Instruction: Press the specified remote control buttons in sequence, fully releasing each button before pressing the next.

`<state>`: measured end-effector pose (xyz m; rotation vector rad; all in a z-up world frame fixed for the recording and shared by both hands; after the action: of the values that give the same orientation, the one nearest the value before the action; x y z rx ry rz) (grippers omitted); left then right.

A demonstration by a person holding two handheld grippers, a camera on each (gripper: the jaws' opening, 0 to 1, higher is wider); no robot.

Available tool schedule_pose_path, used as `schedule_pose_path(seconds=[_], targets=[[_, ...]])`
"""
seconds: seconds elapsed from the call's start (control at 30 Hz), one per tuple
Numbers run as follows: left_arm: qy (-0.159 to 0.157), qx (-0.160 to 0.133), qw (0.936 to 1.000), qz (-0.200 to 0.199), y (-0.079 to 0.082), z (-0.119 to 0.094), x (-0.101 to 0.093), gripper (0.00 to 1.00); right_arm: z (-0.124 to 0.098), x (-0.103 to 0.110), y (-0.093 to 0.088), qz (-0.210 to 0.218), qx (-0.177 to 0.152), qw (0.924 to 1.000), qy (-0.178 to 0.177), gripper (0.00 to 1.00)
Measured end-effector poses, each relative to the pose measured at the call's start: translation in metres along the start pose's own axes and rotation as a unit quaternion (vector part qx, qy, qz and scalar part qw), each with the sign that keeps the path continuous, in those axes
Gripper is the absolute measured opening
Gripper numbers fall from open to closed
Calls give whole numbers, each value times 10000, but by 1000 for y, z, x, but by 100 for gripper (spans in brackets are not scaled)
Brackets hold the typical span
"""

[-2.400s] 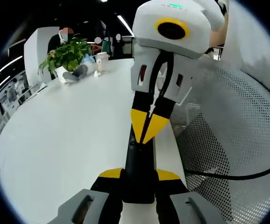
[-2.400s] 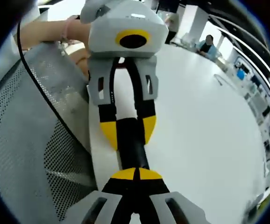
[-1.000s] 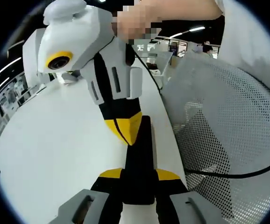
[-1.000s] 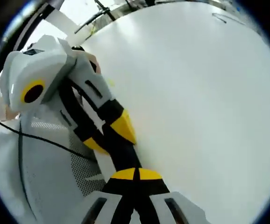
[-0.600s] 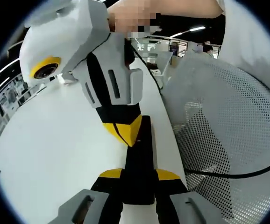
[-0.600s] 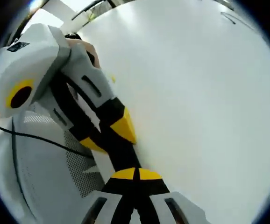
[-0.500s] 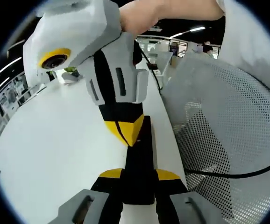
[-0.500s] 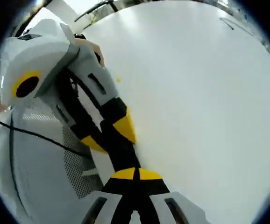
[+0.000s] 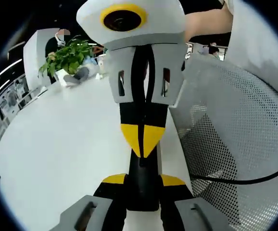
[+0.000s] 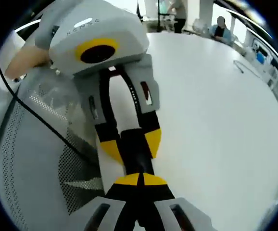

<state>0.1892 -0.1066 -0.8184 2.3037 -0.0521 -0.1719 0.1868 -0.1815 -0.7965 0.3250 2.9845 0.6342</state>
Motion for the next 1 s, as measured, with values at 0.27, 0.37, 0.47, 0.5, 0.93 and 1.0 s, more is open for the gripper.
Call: schedule_pose_path(seconds=[0.27, 0.37, 0.47, 0.5, 0.93, 1.0], targets=[[-5, 2, 10000, 1, 0, 0, 0, 24, 2, 0, 0, -255, 81, 9996, -123, 0], [-16, 7, 10000, 5, 0, 0, 1, 24, 2, -1, -1, -204, 111, 9996, -152, 0], [-11, 1, 10000, -3, 0, 0, 1, 24, 2, 0, -1, -174, 93, 9996, -219, 0], [-14, 2, 10000, -1, 0, 1, 1, 24, 2, 1, -1, -208, 89, 9994, -250, 0], [-14, 0, 10000, 0, 0, 1, 1, 24, 1, 3, -6, -122, -259, 9982, -532, 0], [-14, 0, 10000, 3, 0, 1, 1, 24, 1, 1, -5, 208, -349, 9982, -433, 0]])
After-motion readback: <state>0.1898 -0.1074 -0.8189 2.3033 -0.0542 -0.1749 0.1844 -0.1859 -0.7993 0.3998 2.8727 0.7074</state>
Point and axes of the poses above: the point that each gripper's makers call its tool centre point, and the gripper's own axes: z roughly forward along the fingers, x roughly to its left, y roughly out of its top, the point moved 6 cm from there along -z, roughly backward along the fingers, and after that the axes turned 8 degrees about -y, right-handed, at the moved point
